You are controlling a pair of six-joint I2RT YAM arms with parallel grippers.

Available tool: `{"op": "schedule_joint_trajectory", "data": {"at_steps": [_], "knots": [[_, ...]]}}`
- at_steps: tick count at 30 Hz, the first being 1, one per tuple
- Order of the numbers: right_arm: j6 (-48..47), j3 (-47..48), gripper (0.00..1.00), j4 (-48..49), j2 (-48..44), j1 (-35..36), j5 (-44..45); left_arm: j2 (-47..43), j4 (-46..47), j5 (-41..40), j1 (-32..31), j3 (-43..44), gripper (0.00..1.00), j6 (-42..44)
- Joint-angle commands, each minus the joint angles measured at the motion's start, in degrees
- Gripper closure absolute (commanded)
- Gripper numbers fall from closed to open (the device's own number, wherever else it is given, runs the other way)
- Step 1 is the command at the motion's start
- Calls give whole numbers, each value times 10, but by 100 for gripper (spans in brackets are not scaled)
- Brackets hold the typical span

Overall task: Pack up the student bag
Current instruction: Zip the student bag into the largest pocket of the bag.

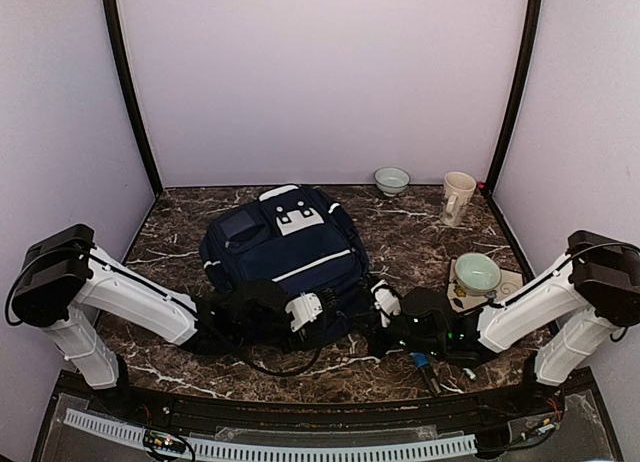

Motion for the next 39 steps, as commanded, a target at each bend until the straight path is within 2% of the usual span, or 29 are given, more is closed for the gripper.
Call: {"op": "schedule_joint_trajectory", "data": {"at_steps": [1,11,28,39], "knots": [[15,-14,100,-16,-21,-24,36,-47,-12,1,2,-27,100,-21],[33,-11,100,-30,-12,-84,38,-104,-52,50,1,-67,100,-45],[41,26,100,-1,60,-165,21,-204,-69,50,-1,-125,100,-59],[39,22,100,-58,6,-196,59,-255,-61,2,-2,-148,100,-72]]}}
